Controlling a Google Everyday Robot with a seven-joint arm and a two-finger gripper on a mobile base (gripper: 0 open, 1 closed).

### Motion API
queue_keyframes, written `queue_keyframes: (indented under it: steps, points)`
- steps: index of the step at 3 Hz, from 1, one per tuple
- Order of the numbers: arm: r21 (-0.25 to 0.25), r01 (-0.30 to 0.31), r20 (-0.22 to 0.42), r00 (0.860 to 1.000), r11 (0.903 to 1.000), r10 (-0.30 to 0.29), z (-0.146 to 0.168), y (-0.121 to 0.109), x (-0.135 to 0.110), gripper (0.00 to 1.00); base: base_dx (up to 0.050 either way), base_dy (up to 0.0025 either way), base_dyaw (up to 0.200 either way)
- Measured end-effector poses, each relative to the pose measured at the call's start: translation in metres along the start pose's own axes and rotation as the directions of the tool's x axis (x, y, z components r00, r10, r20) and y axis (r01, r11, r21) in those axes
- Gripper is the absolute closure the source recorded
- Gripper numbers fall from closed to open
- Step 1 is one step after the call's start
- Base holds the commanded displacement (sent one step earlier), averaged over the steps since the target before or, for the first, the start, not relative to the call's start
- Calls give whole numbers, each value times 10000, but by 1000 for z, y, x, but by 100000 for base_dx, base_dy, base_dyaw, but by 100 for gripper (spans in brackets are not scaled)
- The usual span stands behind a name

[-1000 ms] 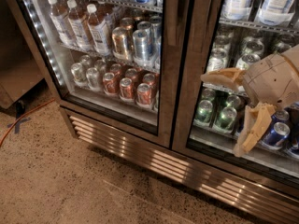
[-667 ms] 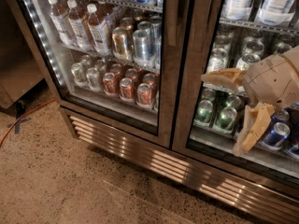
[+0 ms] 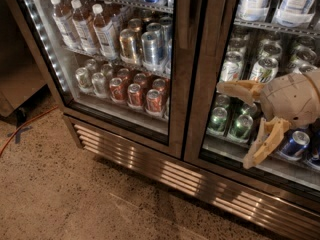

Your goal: Open right fridge door

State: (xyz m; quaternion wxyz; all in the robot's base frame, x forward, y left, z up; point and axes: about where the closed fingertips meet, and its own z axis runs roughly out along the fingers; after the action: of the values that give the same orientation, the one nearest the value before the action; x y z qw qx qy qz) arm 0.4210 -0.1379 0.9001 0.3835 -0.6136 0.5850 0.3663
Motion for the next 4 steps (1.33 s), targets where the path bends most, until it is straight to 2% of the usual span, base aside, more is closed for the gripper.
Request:
queue_keyframes:
  steps: [1, 2, 3, 4]
  points:
    - [1173, -540, 952, 9945, 9916, 429, -6, -1, -4, 0, 0, 0, 0]
    - [1162, -551, 998, 9940, 9917, 436, -6, -1, -4, 0, 0, 0, 0]
    - [1451, -914, 2089, 9761, 9852, 598, -11, -1, 0, 0, 0, 0, 0]
    - [2023, -1389, 3433, 9371, 9694, 627, -21, 0, 2, 0, 0, 0, 0]
